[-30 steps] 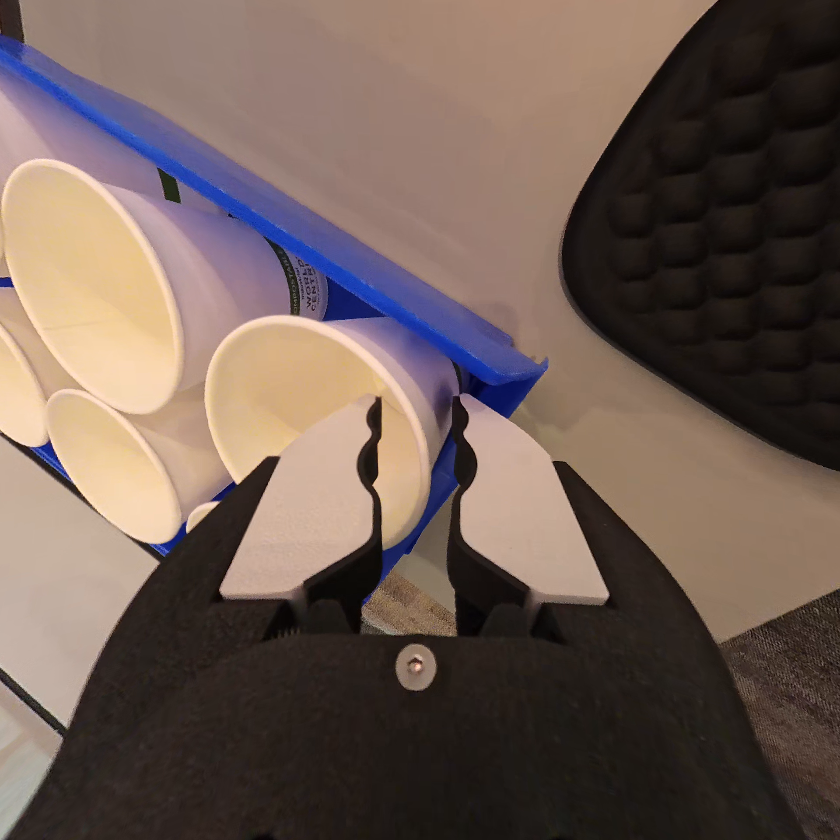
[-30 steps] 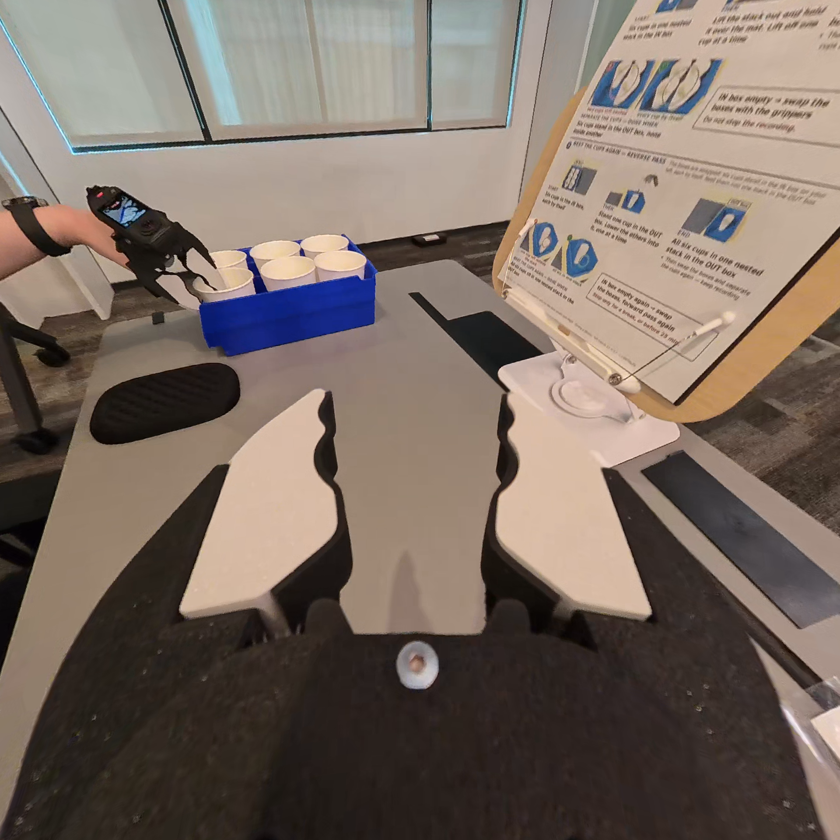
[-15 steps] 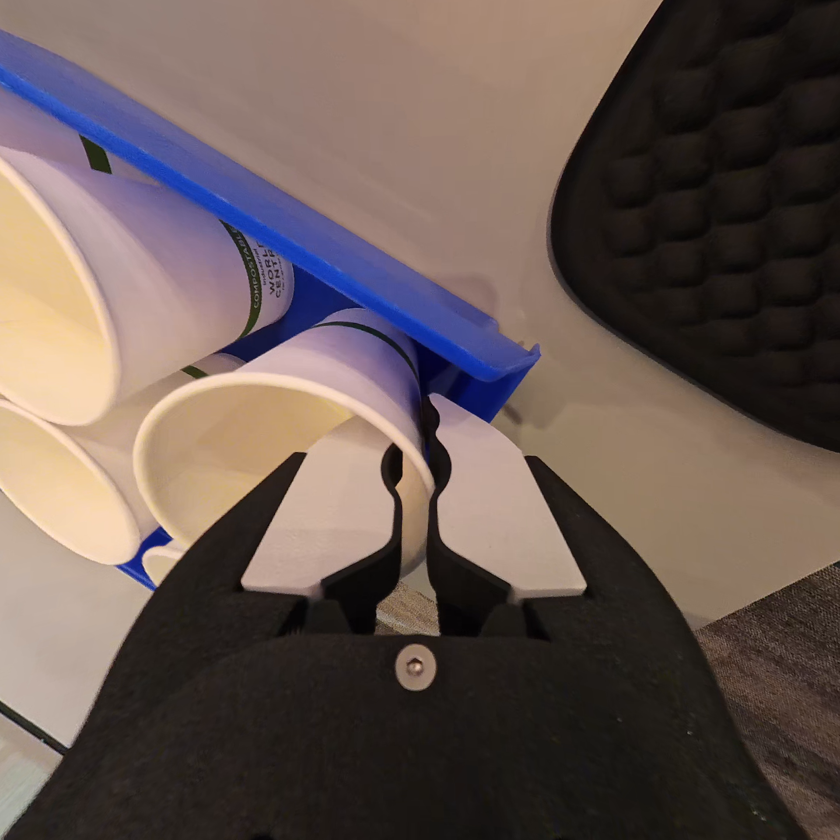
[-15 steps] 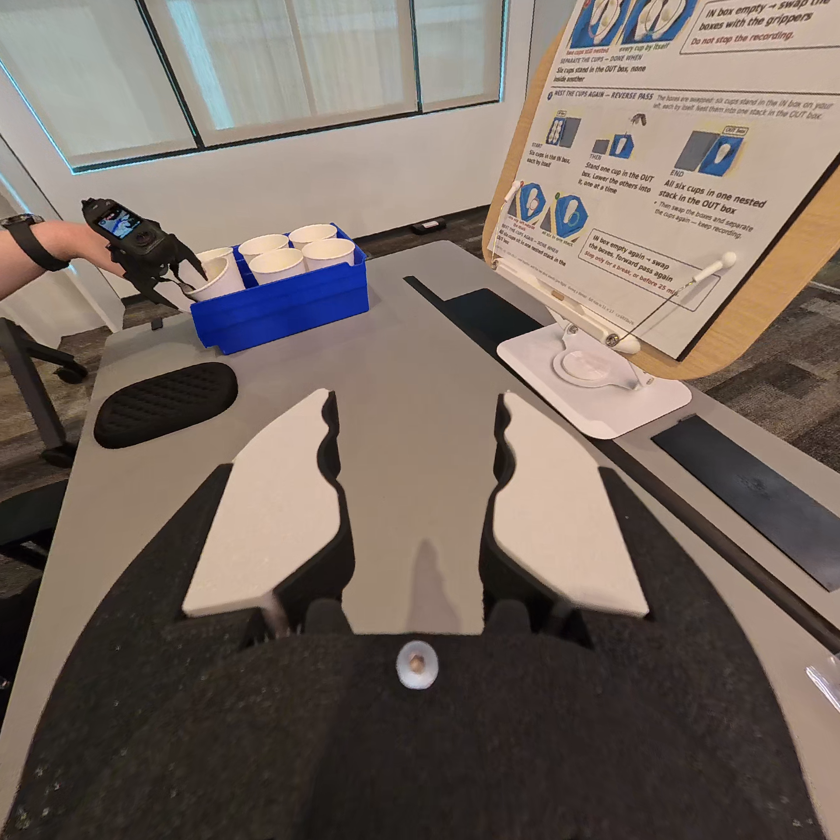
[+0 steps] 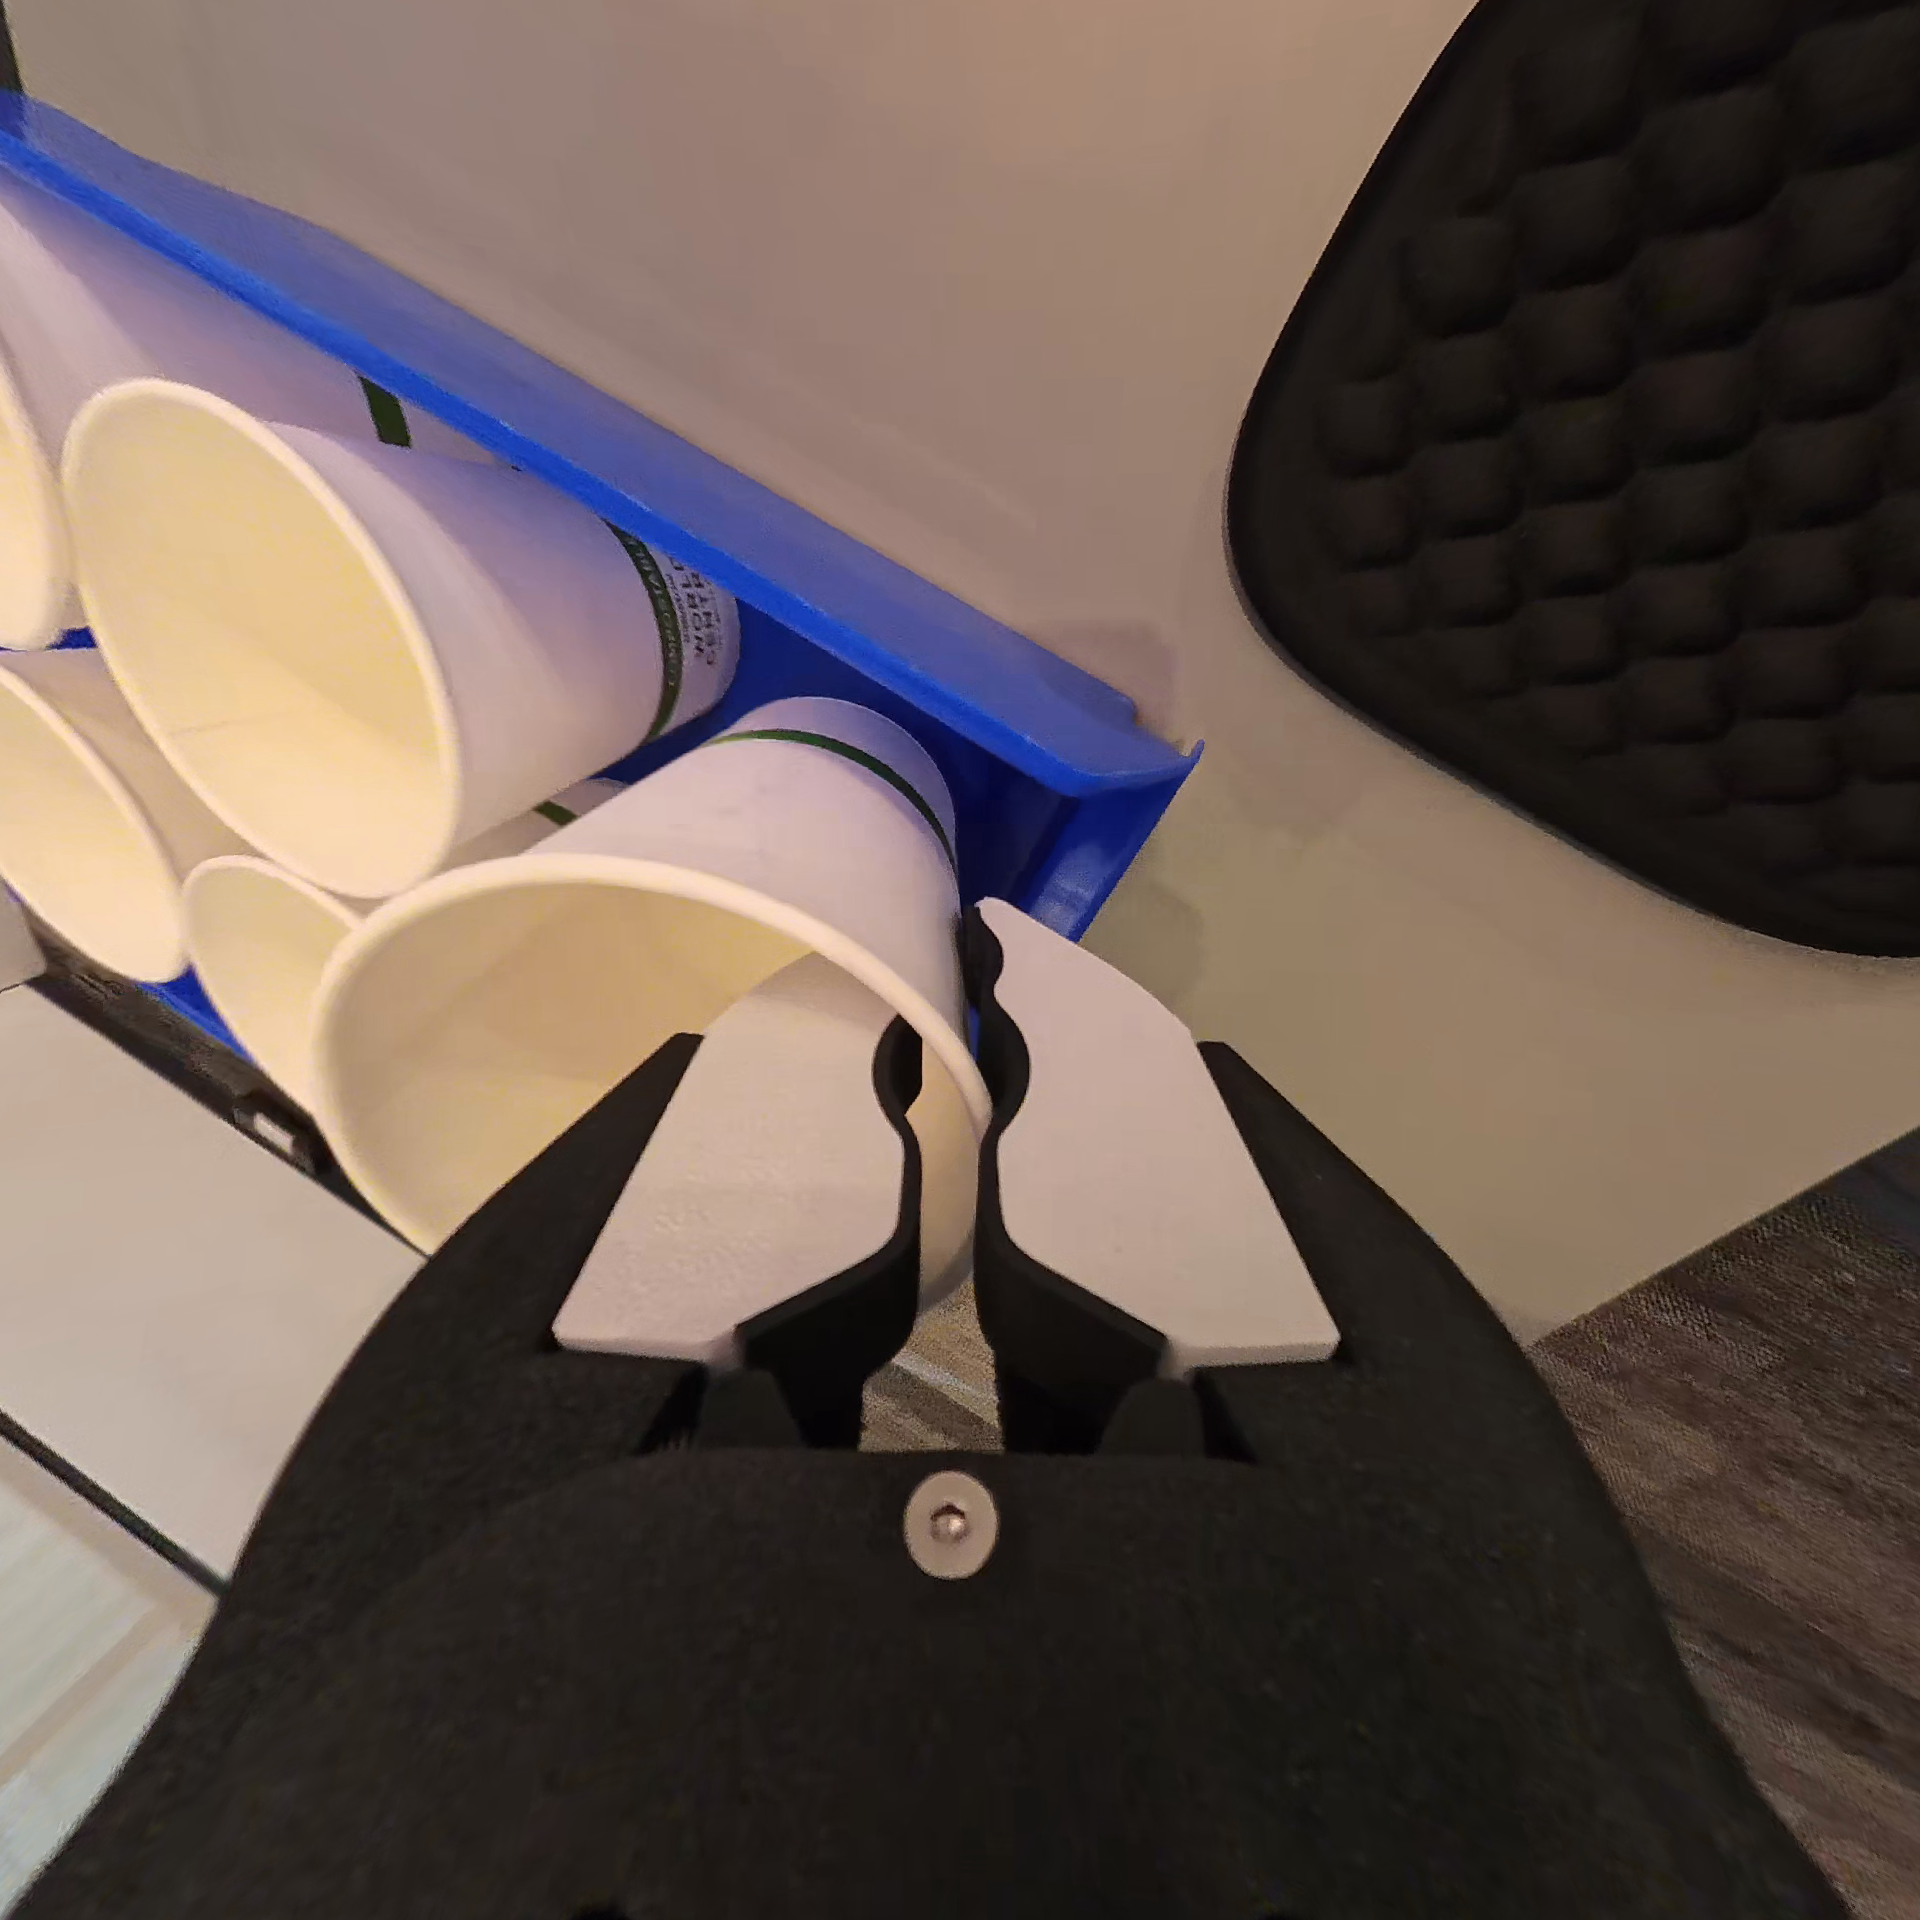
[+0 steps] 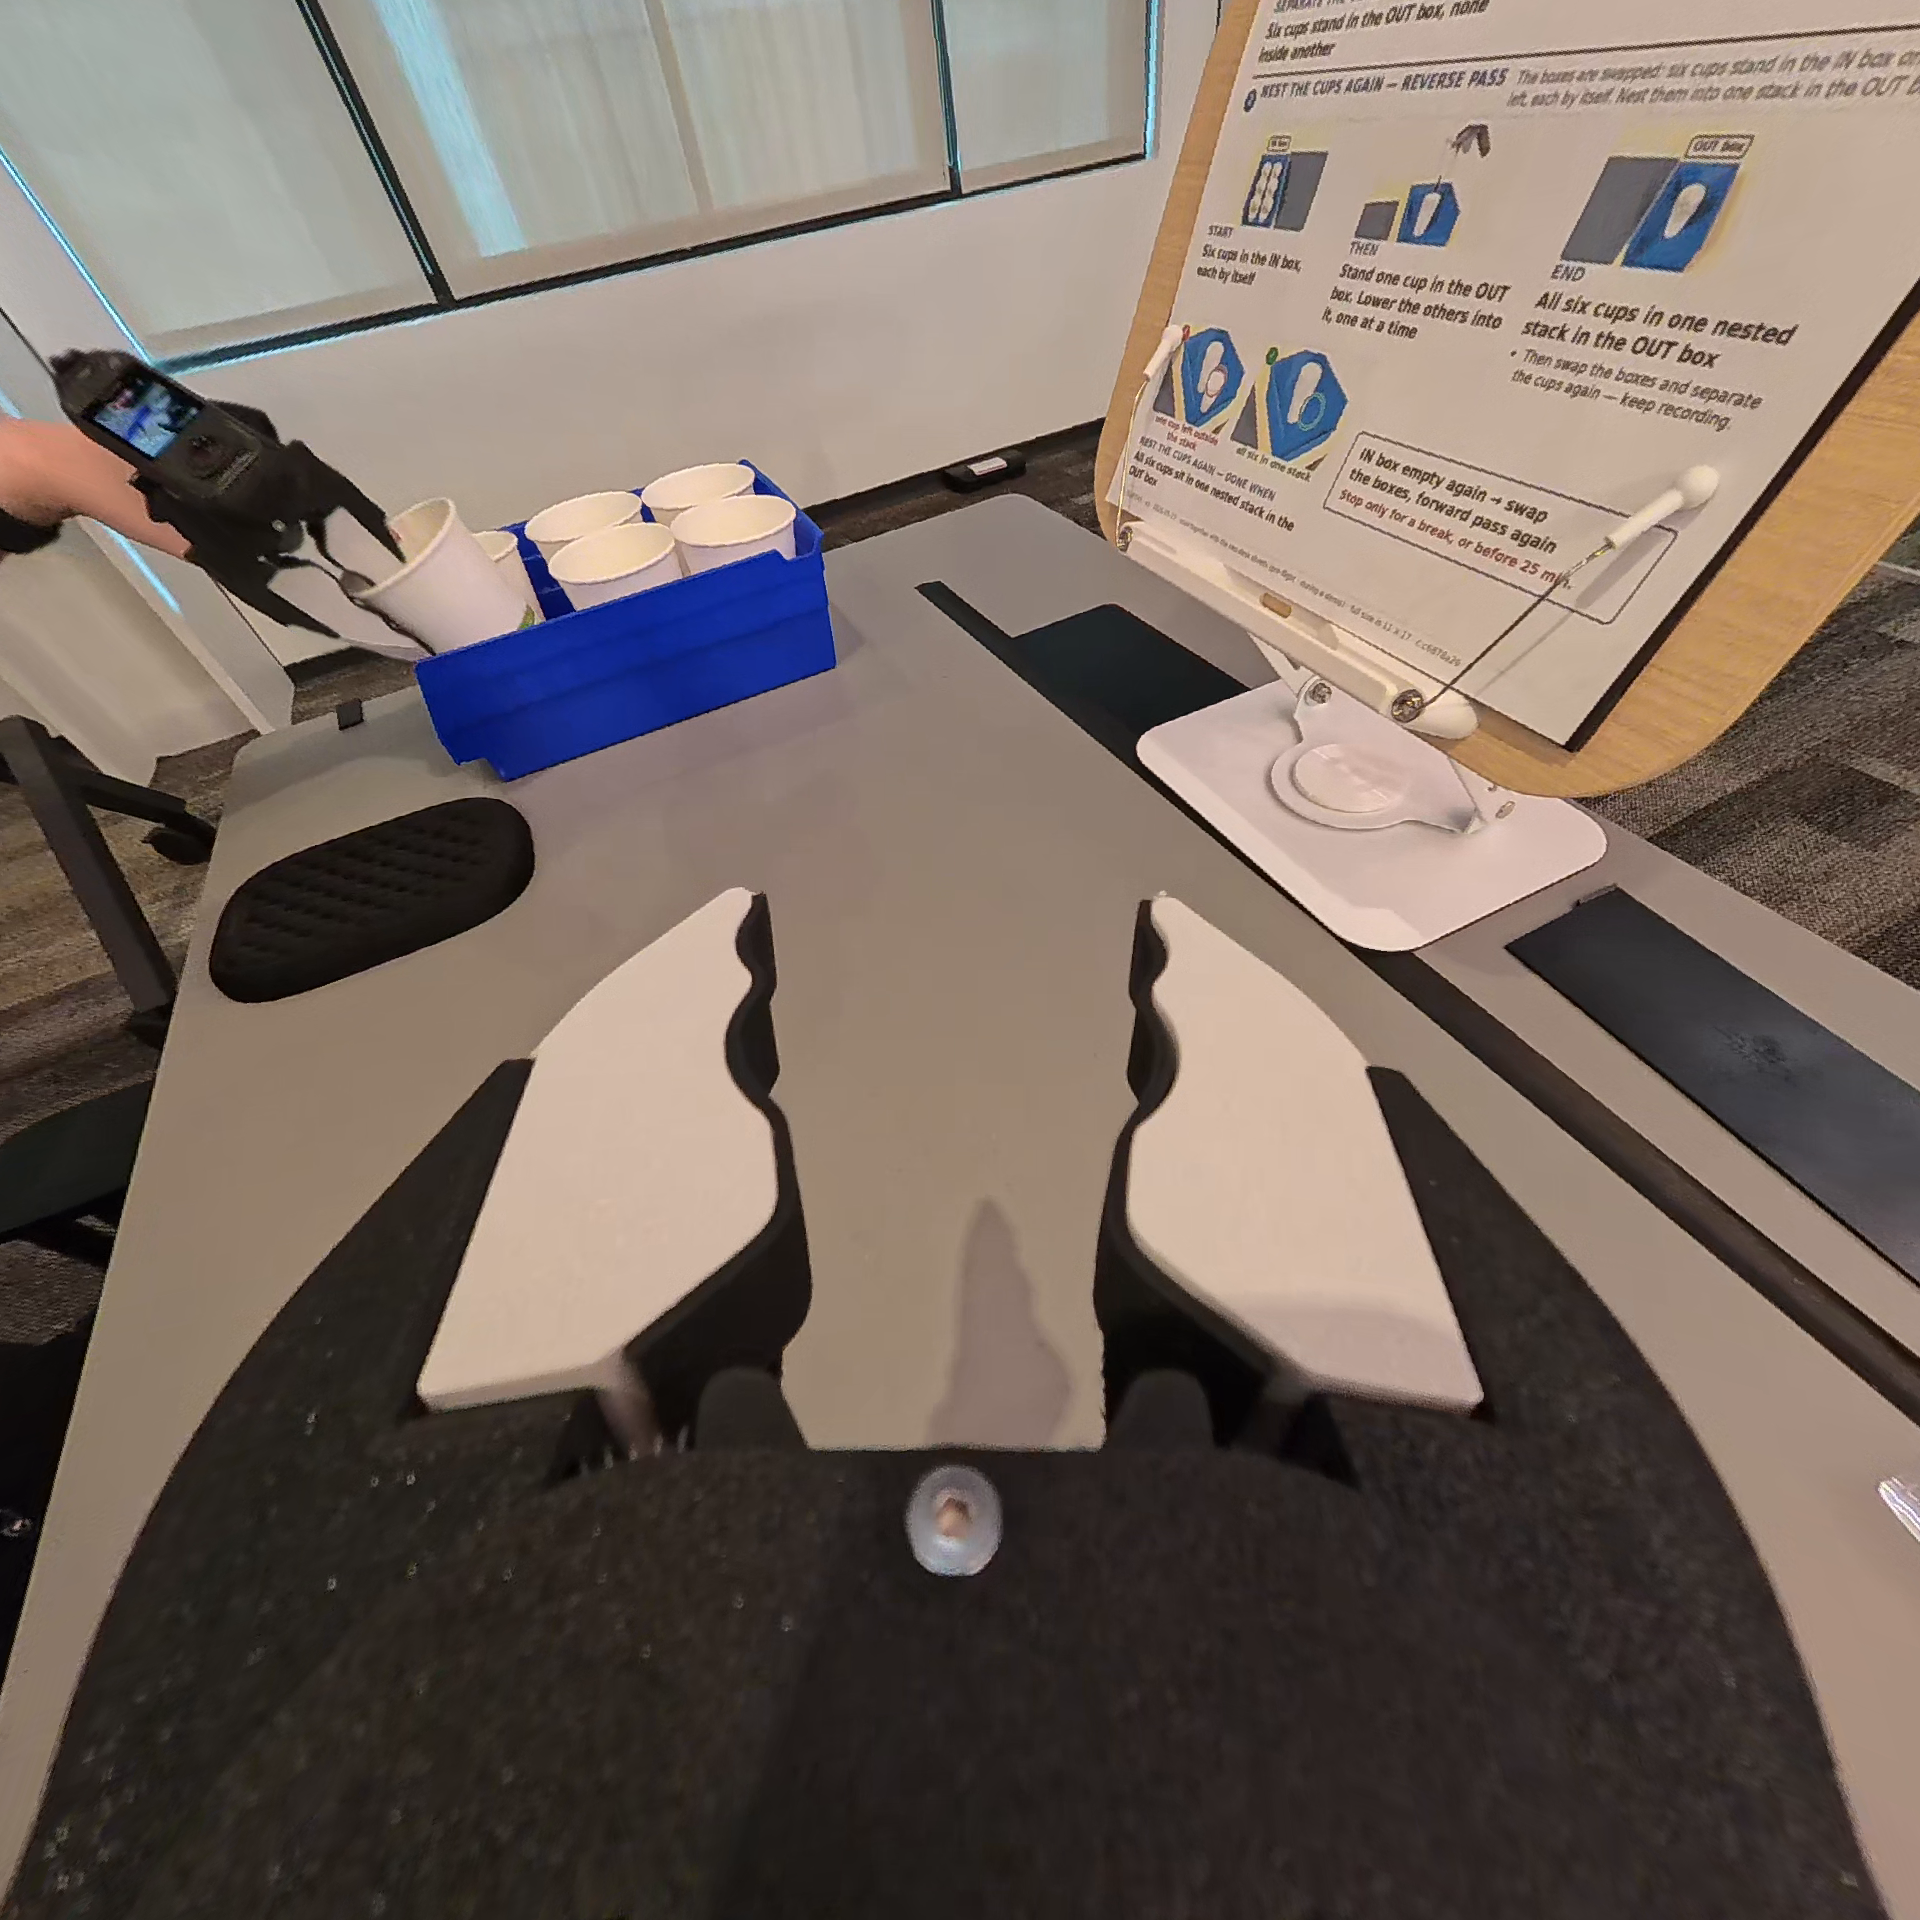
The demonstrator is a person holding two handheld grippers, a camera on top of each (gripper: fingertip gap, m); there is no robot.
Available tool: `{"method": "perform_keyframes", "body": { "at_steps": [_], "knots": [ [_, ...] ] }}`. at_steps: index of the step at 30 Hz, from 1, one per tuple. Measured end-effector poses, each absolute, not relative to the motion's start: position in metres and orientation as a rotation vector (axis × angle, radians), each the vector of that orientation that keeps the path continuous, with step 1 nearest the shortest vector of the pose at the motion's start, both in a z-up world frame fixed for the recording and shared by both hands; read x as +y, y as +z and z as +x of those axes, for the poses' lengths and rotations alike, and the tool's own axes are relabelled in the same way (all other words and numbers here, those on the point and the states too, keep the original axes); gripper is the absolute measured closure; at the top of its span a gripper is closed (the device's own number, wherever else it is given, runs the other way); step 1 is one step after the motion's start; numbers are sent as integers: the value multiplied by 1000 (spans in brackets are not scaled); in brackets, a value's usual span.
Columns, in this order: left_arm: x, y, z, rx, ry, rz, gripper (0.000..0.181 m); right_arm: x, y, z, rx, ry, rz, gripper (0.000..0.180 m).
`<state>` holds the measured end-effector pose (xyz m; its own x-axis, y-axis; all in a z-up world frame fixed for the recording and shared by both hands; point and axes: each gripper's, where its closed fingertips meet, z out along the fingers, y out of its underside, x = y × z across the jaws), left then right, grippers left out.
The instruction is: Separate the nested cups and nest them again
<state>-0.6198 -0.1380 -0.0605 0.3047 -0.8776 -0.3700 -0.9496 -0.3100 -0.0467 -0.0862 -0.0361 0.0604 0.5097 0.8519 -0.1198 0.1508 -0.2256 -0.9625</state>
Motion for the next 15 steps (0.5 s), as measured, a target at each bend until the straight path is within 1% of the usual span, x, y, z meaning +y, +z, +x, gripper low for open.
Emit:
{"method": "perform_keyframes", "body": {
  "at_steps": [10,15],
  "knots": [
    [-139,-15,-600,1691,487,-2256,178,-40,64,-95,-883,861,-1652,115],
    [-138,11,-558,1767,462,-2155,178,-50,65,-119,-983,860,-1608,115]
  ]
}}
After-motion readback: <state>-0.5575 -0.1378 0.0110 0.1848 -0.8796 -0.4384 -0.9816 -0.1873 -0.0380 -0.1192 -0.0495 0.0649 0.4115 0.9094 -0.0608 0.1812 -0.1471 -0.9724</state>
